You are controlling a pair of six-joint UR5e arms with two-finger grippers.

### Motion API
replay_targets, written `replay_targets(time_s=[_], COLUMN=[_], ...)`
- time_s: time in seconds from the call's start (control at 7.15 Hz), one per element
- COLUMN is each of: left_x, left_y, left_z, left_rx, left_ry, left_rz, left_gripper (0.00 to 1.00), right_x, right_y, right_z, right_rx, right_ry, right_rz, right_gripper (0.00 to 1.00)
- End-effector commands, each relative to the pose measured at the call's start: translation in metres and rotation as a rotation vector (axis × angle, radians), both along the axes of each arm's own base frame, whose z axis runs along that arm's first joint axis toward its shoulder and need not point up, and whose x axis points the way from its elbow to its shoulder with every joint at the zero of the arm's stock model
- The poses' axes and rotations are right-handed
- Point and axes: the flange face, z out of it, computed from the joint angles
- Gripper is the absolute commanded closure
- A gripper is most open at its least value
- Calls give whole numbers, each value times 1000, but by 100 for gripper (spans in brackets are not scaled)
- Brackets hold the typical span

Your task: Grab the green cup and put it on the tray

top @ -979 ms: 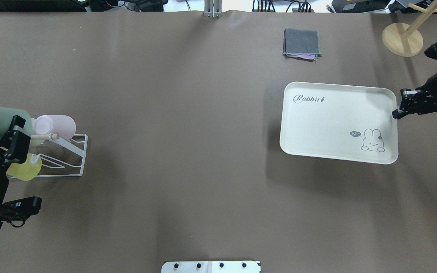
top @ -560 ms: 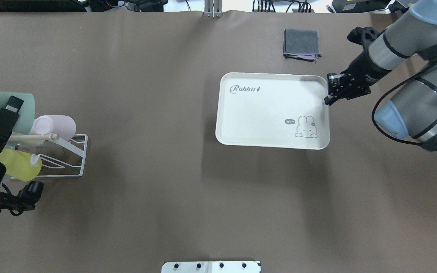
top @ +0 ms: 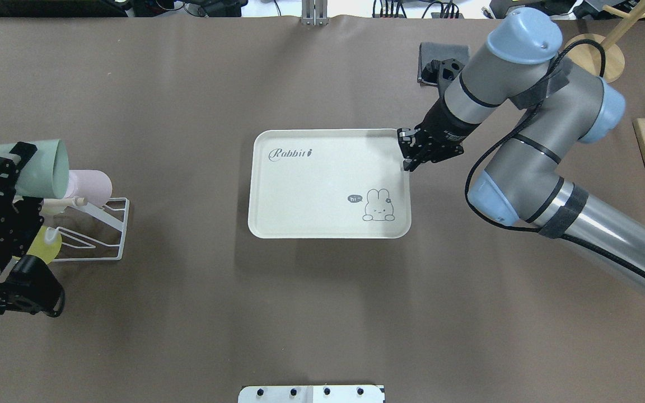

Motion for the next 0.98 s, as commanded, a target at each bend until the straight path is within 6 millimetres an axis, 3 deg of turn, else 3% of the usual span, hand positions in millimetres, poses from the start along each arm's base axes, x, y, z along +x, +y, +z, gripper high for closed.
replay_targets(time_s=[0.0, 0.42, 0.56, 0.7, 0.84], left_x=[41, 124, 145, 150, 151], left_y=[-2, -21, -28, -36, -38], left_z=[6, 5, -2, -12, -18], left_rx=[-126, -228, -228, -226, -238], left_ry=[324, 638, 659, 680, 713], left_rz=[21, 109, 116, 122, 130], left_gripper=[100, 100, 100, 100, 100], right_x=[-37, -65, -71, -76, -77], right_y=[26, 36, 38, 40, 40], right_z=[-25, -19, -16, -13, -13], right_rx=[2, 7, 13, 19, 33], right_ry=[-10, -7, 4, 14, 22], right_rz=[-18, -11, 2, 6, 22], right_gripper=[100, 100, 100, 100, 12])
